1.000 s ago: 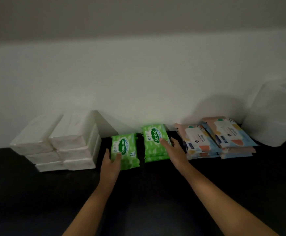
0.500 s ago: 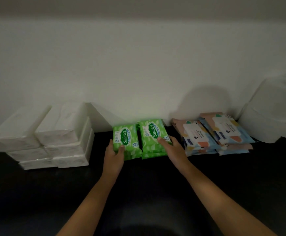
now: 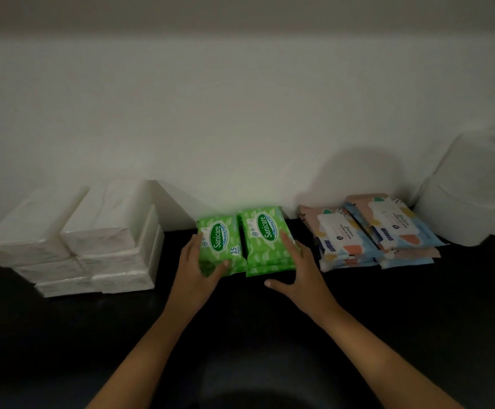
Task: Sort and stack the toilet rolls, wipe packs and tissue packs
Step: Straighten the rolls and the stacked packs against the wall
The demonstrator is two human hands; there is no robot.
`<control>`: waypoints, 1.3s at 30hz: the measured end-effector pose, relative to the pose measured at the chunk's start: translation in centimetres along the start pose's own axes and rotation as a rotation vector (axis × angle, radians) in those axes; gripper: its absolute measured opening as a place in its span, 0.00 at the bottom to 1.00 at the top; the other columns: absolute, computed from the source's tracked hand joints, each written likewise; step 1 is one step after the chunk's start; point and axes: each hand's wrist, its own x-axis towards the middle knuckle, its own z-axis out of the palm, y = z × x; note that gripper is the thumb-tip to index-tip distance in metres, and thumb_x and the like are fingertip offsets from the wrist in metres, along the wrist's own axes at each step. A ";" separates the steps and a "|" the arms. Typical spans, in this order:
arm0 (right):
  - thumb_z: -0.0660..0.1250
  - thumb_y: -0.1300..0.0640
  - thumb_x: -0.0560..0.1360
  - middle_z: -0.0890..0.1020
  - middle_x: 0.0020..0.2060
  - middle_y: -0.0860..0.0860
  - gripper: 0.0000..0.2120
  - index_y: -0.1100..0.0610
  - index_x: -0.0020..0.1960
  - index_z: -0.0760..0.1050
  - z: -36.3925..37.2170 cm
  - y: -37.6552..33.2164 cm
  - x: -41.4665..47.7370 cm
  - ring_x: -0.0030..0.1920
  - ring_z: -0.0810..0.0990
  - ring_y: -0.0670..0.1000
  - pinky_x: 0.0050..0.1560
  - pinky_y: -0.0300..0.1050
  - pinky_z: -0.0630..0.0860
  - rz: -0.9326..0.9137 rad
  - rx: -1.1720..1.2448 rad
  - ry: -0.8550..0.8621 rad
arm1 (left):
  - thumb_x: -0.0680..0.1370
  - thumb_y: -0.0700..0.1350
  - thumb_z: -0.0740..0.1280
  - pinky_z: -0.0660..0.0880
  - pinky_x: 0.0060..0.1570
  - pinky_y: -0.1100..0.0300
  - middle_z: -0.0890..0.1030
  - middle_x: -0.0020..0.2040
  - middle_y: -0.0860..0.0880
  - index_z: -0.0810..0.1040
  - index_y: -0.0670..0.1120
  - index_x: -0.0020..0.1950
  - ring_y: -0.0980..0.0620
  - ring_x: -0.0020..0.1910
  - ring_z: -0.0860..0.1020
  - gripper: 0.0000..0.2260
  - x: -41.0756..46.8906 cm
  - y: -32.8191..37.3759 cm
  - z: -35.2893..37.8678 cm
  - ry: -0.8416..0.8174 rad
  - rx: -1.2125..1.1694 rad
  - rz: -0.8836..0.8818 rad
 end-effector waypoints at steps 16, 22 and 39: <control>0.69 0.62 0.73 0.71 0.61 0.55 0.33 0.46 0.73 0.61 1.7 1.1 1.3 0.62 0.75 0.51 0.62 0.42 0.72 -0.136 -0.197 0.246 | 0.76 0.37 0.65 0.54 0.66 0.68 0.56 0.76 0.46 0.64 0.43 0.73 0.49 0.74 0.60 0.25 0.8 -1.8 -0.9 -0.092 0.347 0.231; 0.69 0.62 0.73 0.71 0.61 0.55 0.33 0.46 0.73 0.61 2.0 0.9 1.8 0.61 0.75 0.52 0.62 0.44 0.73 -0.125 -0.204 0.245 | 0.76 0.36 0.65 0.52 0.65 0.71 0.56 0.76 0.46 0.66 0.43 0.72 0.50 0.74 0.59 0.24 1.4 -1.8 -1.1 -0.099 0.340 0.235; 0.68 0.56 0.74 0.53 0.74 0.62 0.40 0.49 0.77 0.47 -0.2 -3.4 -0.1 0.75 0.53 0.59 0.72 0.54 0.59 0.011 -0.333 0.149 | 0.77 0.44 0.65 0.65 0.68 0.55 0.67 0.71 0.48 0.65 0.46 0.72 0.48 0.71 0.66 0.24 -3.4 1.7 -3.2 0.011 0.446 0.269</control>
